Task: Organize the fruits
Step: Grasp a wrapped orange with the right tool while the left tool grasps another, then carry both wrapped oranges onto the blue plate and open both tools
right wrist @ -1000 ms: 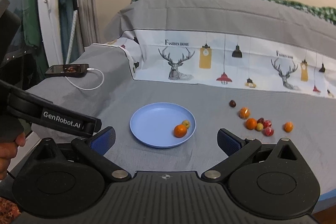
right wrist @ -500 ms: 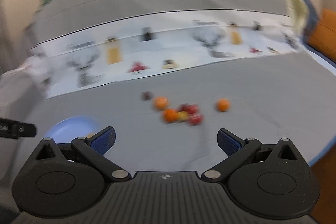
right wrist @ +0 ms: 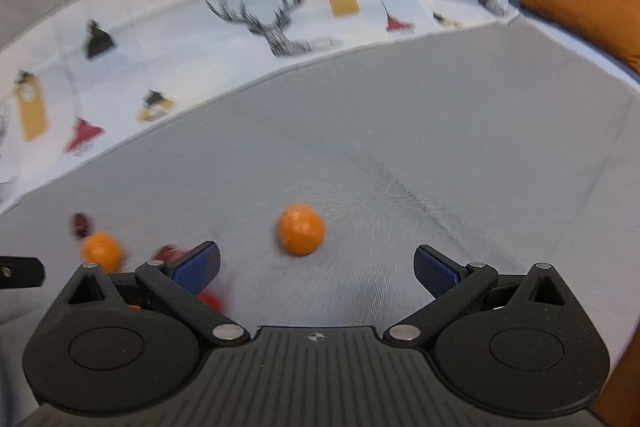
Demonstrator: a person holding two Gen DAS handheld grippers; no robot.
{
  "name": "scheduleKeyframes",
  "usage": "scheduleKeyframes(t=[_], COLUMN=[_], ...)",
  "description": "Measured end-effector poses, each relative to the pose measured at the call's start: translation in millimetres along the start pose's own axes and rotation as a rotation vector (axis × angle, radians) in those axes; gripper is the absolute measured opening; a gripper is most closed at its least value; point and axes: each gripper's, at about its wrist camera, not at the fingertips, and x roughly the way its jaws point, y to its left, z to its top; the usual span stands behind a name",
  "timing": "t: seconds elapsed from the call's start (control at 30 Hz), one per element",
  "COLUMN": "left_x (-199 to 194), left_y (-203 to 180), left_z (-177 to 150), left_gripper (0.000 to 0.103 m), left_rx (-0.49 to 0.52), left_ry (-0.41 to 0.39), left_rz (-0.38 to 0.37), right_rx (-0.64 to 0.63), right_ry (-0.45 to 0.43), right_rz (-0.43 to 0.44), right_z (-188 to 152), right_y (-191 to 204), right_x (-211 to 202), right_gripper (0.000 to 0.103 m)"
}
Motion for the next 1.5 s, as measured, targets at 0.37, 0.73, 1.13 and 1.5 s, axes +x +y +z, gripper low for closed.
scheduleKeyframes(t=[0.37, 0.73, 1.13, 1.5], left_x=[74.4, 66.0, -62.0, -225.6], left_y=[-10.1, -20.8, 19.0, 94.0], left_z=[20.7, 22.7, -18.1, -128.1], left_gripper=[0.103, 0.041, 0.041, 0.041], left_rx=[-0.024, 0.046, 0.026, -0.032], left_ry=[0.096, 0.086, -0.010, -0.033], left_rz=[0.009, -0.024, -0.011, 0.096], right_rx=[-0.096, -0.120, -0.075, -0.194], right_ry=[0.019, 0.004, -0.116, -0.115], right_rz=[-0.057, -0.053, 0.014, 0.346], right_z=[-2.7, -1.8, 10.5, -47.8], right_y=[7.4, 8.7, 13.4, 54.3], right_x=[66.9, 60.3, -41.9, -224.6], right_gripper=[0.102, 0.054, 0.035, 0.035])
